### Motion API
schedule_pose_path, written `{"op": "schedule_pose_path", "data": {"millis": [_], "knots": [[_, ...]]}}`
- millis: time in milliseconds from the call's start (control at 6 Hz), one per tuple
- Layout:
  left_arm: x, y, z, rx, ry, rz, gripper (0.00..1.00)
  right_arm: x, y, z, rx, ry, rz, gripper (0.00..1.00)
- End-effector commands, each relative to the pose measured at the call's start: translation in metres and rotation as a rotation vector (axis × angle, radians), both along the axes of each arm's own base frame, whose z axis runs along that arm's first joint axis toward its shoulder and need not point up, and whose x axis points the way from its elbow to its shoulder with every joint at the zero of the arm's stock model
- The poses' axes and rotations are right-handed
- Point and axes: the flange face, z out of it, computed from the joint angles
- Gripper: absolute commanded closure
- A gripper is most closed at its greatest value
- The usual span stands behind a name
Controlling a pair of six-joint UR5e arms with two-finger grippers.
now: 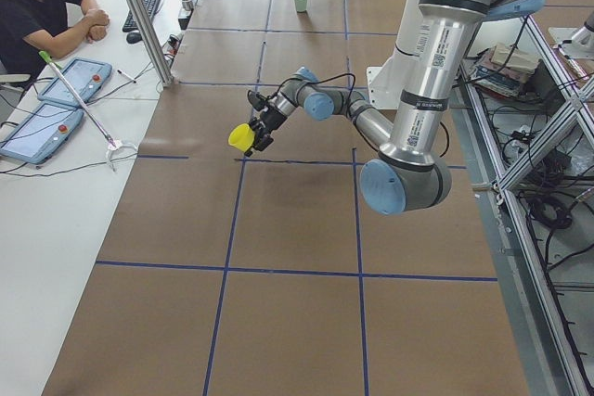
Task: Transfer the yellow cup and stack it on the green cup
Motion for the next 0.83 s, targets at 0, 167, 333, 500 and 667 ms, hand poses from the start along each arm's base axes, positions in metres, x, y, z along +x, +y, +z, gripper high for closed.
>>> {"op": "schedule_pose_path", "data": {"millis": [0,167,333,500,667], "knots": [[0.054,0.016,-0.091,0.301,0.015,0.349,0.92,-0.056,-0.022,-0.056,-0.029,-0.050,-0.011,0.00],[0.075,0.047,-0.119,0.424,0.114,0.489,0.93,-0.076,-0.032,-0.089,-0.045,-0.075,0.009,0.00],[0.084,0.069,-0.133,0.527,0.199,0.609,0.93,-0.108,-0.032,-0.116,-0.069,-0.103,-0.014,0.00],[0.085,0.085,-0.140,0.650,0.239,0.766,0.93,-0.147,-0.030,-0.151,-0.085,-0.134,-0.047,0.00],[0.087,0.096,-0.150,0.706,0.260,0.860,0.93,-0.188,-0.020,-0.181,-0.089,-0.163,-0.106,0.00]]}}
